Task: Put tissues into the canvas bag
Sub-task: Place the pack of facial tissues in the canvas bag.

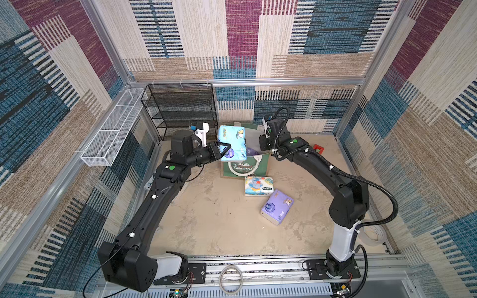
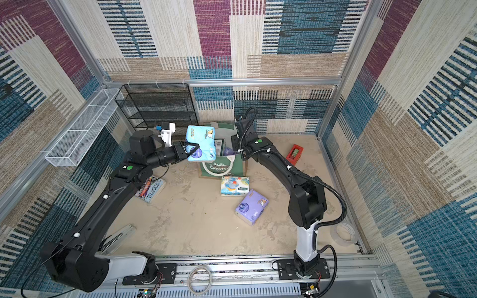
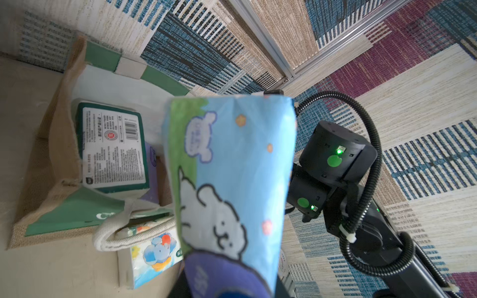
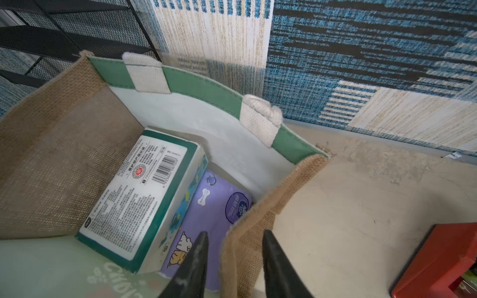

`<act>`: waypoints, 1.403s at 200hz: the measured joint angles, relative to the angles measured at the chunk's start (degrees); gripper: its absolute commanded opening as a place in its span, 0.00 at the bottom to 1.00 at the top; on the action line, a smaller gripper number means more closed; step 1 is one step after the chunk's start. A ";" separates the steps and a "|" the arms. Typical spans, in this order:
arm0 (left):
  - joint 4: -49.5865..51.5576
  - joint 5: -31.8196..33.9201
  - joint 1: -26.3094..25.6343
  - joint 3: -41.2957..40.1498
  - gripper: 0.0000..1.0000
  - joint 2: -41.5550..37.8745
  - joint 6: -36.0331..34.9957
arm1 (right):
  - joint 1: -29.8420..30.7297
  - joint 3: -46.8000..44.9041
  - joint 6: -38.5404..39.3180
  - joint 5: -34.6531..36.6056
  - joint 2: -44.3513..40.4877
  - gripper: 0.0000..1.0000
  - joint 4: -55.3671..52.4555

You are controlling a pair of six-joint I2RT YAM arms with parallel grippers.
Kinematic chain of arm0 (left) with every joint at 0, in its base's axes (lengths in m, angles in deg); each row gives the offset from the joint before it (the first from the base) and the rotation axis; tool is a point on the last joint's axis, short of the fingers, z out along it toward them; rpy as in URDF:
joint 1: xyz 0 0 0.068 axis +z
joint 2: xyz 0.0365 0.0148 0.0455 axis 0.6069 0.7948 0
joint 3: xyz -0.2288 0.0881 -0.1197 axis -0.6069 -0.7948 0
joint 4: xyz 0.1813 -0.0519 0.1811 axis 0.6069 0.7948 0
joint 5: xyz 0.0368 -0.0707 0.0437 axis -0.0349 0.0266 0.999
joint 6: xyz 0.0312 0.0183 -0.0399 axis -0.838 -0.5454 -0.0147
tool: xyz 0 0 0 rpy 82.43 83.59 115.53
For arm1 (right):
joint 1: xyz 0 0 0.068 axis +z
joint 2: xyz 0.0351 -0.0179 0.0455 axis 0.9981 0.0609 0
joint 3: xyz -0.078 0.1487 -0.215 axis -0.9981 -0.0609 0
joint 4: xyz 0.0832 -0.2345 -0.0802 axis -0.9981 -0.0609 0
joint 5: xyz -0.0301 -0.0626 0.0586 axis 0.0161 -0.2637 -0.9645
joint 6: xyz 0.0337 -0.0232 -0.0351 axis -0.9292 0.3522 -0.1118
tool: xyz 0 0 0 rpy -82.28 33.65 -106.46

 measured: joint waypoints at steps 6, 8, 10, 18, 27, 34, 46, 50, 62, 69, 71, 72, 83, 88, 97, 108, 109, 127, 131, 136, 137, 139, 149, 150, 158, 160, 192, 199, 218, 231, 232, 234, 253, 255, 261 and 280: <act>0.15 -0.20 0.00 1.31 0.21 1.29 -0.15 | -0.09 0.15 0.00 0.00 0.20 0.29 -0.28; 0.22 -0.24 0.00 1.81 0.21 1.77 -0.22 | -0.11 0.20 0.00 0.00 0.24 0.28 -0.44; 0.33 -0.28 0.00 2.27 0.21 2.25 -0.28 | -0.17 0.20 0.00 0.00 0.26 0.27 -0.52; 0.52 -0.42 0.00 3.91 0.21 3.76 -0.44 | -0.35 0.20 0.00 -0.26 0.31 0.25 -1.05; 0.81 -0.68 0.00 5.75 0.21 5.49 -0.63 | -0.42 0.13 0.00 -0.70 0.28 0.23 -1.31; 0.94 -0.85 -0.02 7.15 0.21 6.80 -0.81 | -0.44 -0.07 0.00 -0.66 0.15 0.22 -1.29; 1.38 -1.36 -0.04 9.51 0.20 9.05 -0.90 | -0.59 -0.39 0.02 -1.07 0.00 0.18 -1.40; 1.57 -1.42 -0.07 10.25 0.20 9.77 -1.01 | -0.72 -0.39 -0.02 -1.07 0.00 0.17 -1.40; 2.19 -1.49 -0.17 12.48 0.19 11.96 -1.25 | -0.90 -0.39 0.00 -1.73 0.00 0.15 -1.68; 2.93 -1.44 -0.35 14.01 0.19 13.31 -1.44 | -1.05 -0.39 0.00 -2.08 0.00 0.15 -1.92; 3.13 -1.44 -0.39 14.51 0.19 13.68 -1.51 | -1.09 -0.39 0.00 -2.08 -0.02 0.15 -1.95; 3.17 -1.44 -0.44 14.69 0.19 13.84 -1.55 | -1.09 -0.42 -0.02 -2.05 -0.02 0.15 -1.95; 4.22 -1.38 -1.03 17.62 0.19 16.06 -2.25 | -1.20 -0.83 -0.02 -2.10 -0.33 0.14 -2.05; 4.83 -1.33 -1.40 19.19 0.19 17.18 -2.51 | -1.33 -1.03 -0.02 -2.12 -0.55 0.14 -2.19; 5.88 -1.31 -2.08 21.77 0.19 19.06 -3.06 | -1.46 -1.25 -0.02 -2.16 -0.94 0.13 -2.25; 7.63 -1.11 -2.99 25.40 0.19 21.75 -3.78 | -1.55 -1.33 -0.04 -2.60 -1.44 0.12 -2.25; 7.74 -1.14 -3.04 25.62 0.19 21.92 -3.82 | -1.57 -1.36 -0.04 -2.62 -1.49 0.12 -2.25; 9.77 -1.18 -4.11 30.80 0.18 26.53 -4.66 | -1.66 -1.42 -0.04 -2.95 -2.05 0.10 -2.21; 10.29 -1.22 -4.26 31.69 0.18 27.47 -4.92 | -1.68 -1.49 -0.04 -2.95 -2.14 0.10 -2.21; 10.84 -1.22 -4.50 32.79 0.18 28.79 -5.09 | -1.68 -1.64 -0.04 -2.95 -2.23 0.10 -2.19; 11.02 -1.22 -4.57 33.09 0.18 29.16 -5.11 | -1.68 -1.66 -0.04 -2.95 -2.25 0.10 -2.19; 11.17 -1.20 -4.59 33.35 0.18 29.51 -5.14 | -1.70 -1.73 -0.04 -2.95 -2.27 0.10 -2.19; 12.70 -1.16 -4.83 34.71 0.18 31.67 -5.20 | -1.84 -1.99 -0.04 -2.97 -2.36 0.09 -2.16; 12.83 -1.16 -4.83 34.77 0.18 31.78 -5.20 | -1.84 -2.03 -0.04 -2.97 -2.36 0.09 -2.14; 13.81 -1.11 -4.94 35.23 0.17 33.00 -5.25 | -1.97 -2.34 -0.04 -3.13 -2.47 0.08 -2.05; 14.05 -1.11 -4.98 35.32 0.17 33.27 -5.25 | -2.05 -2.43 -0.04 -3.26 -2.51 0.08 -2.03; 16.13 -0.04 -5.62 36.22 0.17 36.26 -5.27 | -3.02 -3.67 -0.04 -4.04 -2.91 0.06 -1.07; 16.39 -0.02 -5.70 36.54 0.17 36.92 -5.27 | -3.08 -4.02 -0.07 -4.09 -3.13 0.06 -0.90; 16.81 0.00 -5.92 37.68 0.16 38.71 -5.22 | -3.54 -5.18 -0.26 -5.05 -4.00 0.05 -0.59; 16.92 0.02 -6.10 38.84 0.16 40.00 -5.16 | -3.65 -5.79 -0.46 -5.51 -4.44 0.05 -0.39; 16.92 0.02 -6.12 38.99 0.16 40.17 -5.14 | -3.65 -5.84 -0.48 -5.51 -4.46 0.05 -0.39; 16.94 0.02 -6.16 39.17 0.16 40.35 -5.11 | -3.65 -5.92 -0.48 -5.51 -4.50 0.05 -0.35; 17.53 0.09 -6.49 41.57 0.16 42.53 -5.11 | -3.65 -6.58 -0.72 -6.47 -4.76 0.03 0.44; 17.64 0.09 -6.54 41.83 0.16 42.80 -5.11 | -3.65 -6.62 -0.70 -6.56 -4.79 0.03 0.52; 17.94 0.09 -6.60 42.53 0.16 43.47 -5.11 | -3.65 -6.78 -0.70 -6.71 -4.83 0.02 0.74; 18.88 0.11 -6.82 43.56 0.16 45.27 -5.11 | -3.67 -7.30 -0.96 -7.54 -5.03 0.02 1.36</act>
